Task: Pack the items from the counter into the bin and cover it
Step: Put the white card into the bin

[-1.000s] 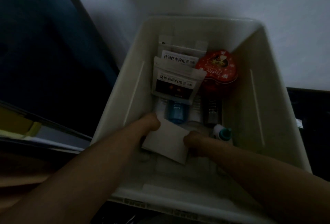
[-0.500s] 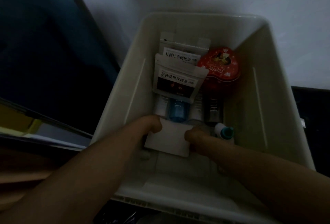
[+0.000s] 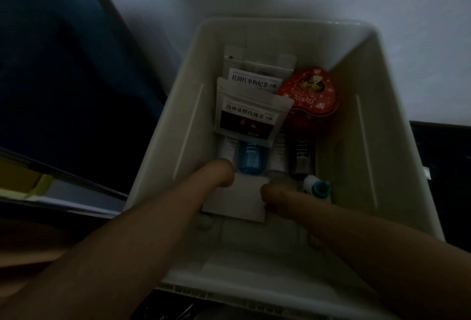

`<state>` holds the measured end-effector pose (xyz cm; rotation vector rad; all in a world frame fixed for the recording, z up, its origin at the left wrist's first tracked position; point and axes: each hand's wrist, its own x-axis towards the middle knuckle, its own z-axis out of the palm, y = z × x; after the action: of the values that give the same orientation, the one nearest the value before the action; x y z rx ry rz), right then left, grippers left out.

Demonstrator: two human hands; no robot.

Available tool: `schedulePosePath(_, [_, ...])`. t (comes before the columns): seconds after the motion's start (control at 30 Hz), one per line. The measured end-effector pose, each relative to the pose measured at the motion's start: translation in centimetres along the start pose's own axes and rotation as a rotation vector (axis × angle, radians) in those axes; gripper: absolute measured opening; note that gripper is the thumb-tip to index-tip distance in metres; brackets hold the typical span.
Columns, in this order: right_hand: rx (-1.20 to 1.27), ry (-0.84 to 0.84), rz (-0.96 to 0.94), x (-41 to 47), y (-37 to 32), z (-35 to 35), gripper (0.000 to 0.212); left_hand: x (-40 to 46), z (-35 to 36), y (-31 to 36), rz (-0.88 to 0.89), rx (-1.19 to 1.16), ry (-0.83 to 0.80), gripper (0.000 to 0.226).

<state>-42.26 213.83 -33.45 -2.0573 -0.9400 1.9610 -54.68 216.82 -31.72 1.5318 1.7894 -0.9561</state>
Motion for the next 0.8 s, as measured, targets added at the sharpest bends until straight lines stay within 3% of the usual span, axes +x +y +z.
schedulePosePath(0.1, [0.003,0.003,0.024,0.8,0.1,0.0,0.042,0.1,-0.1,0.1,0.029,0.024,-0.002,0.045])
schedulePosePath(0.33, [-0.159,-0.047,0.007,1.7,0.1,-0.5,0.039,0.8,1.2,-0.3,0.078,-0.059,-0.206,0.062])
schedulePosePath(0.5, [-0.640,-0.048,-0.054,0.6,-1.5,0.1,0.023,0.3,0.1,0.2,0.174,0.036,-0.116,0.053])
schedulePosePath(0.67, [-1.140,-0.006,-0.304,-1.9,-5.1,0.2,0.036,0.1,-1.7,0.1,0.229,0.026,-0.052,0.045])
schedulePosePath(0.8, [-1.155,0.021,-0.437,-4.4,-7.7,-1.4,0.035,-1.7,-5.0,-0.9,0.312,-0.163,0.226,0.035])
